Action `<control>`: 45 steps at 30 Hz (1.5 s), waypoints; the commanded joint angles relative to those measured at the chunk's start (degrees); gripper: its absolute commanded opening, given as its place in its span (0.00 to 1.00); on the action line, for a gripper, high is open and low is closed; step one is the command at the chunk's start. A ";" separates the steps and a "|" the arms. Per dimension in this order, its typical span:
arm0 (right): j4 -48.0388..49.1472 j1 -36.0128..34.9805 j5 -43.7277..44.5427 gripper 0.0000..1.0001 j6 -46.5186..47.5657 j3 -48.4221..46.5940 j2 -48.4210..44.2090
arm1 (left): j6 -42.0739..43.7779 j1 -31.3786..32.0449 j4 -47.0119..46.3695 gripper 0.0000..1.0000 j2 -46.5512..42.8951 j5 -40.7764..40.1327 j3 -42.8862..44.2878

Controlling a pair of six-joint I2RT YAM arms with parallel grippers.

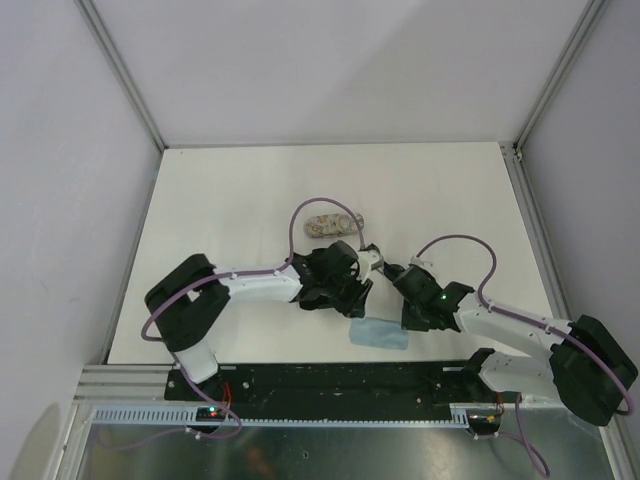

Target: Organize the sunglasses

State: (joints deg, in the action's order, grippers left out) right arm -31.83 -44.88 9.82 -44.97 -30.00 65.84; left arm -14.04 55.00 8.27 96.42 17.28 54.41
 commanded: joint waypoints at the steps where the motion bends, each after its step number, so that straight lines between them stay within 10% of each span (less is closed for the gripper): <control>1: -3.88 0.14 1.92 0.00 -1.18 0.62 -1.47 | 2.65 1.03 0.59 0.38 3.08 0.16 1.65; 28: -4.23 0.69 1.02 0.00 -1.43 0.91 -3.53 | 5.82 2.04 8.63 0.28 5.99 -1.57 3.56; 45: -3.42 0.52 -0.50 0.00 -0.96 1.04 -5.71 | 4.69 2.30 5.95 0.00 7.44 2.10 5.10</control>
State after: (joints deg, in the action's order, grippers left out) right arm -35.68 -44.40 9.56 -45.65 -29.21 61.76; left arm -9.47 56.69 13.15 104.12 19.44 59.37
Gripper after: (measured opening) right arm 0.009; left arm 0.008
